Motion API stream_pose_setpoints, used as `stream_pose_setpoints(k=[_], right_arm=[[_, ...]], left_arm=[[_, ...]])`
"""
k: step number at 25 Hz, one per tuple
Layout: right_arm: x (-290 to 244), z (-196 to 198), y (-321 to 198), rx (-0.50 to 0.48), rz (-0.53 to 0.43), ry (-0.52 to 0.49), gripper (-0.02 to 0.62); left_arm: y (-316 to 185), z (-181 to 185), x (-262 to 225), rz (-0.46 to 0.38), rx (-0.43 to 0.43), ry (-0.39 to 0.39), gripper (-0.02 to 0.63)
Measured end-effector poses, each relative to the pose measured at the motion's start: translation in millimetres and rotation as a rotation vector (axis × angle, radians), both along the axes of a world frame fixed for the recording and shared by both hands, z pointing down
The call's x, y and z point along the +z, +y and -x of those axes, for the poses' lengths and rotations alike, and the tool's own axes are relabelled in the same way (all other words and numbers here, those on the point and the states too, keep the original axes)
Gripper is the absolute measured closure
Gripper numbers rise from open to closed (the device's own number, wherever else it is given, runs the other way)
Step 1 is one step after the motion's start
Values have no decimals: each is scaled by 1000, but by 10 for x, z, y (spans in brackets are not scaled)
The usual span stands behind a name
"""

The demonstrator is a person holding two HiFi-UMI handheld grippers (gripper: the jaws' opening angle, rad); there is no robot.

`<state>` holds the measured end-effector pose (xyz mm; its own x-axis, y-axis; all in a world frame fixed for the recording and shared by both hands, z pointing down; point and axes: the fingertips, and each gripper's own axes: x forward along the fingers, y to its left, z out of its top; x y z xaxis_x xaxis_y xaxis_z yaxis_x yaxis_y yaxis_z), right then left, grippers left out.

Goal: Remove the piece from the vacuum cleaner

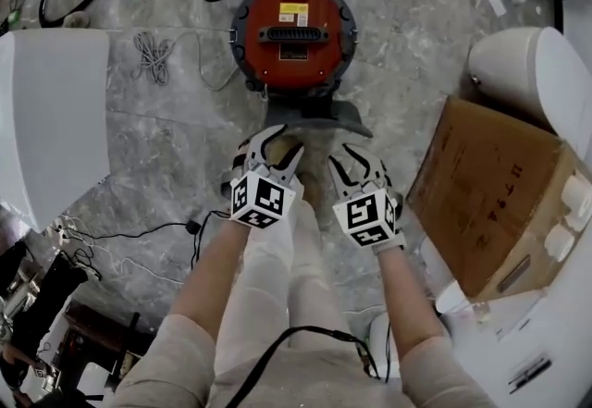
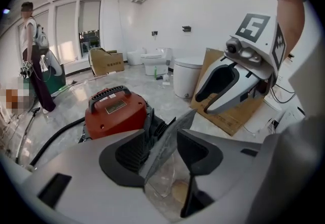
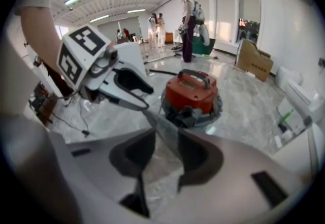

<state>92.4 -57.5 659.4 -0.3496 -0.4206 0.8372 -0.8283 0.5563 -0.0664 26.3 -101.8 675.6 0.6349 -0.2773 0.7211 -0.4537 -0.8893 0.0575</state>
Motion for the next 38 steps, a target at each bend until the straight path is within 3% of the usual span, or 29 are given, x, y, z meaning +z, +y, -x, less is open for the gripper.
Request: stream_pose_setpoints(k=[3, 10, 14, 19, 29, 38], right_arm=[[203, -28, -58, -35, -10, 65, 446], [587, -206, -210, -89, -18, 168, 422], [777, -241, -289, -171, 11, 204, 416], [976, -209, -312, -250, 57, 204, 413], [1144, -142, -340, -370, 42, 256, 413], [1294, -82, -353, -414, 51, 292, 416]], left_arm=[[-41, 9, 247, 8, 30, -45, 377], [-86, 86, 657, -6, 63, -135, 368], [-49, 25, 794, -76, 173, -222, 368], [33, -120, 920, -119, 264, -267, 368], [21, -137, 1118, -214, 285, -366, 368], [15, -205, 1176, -217, 241, -361, 368]])
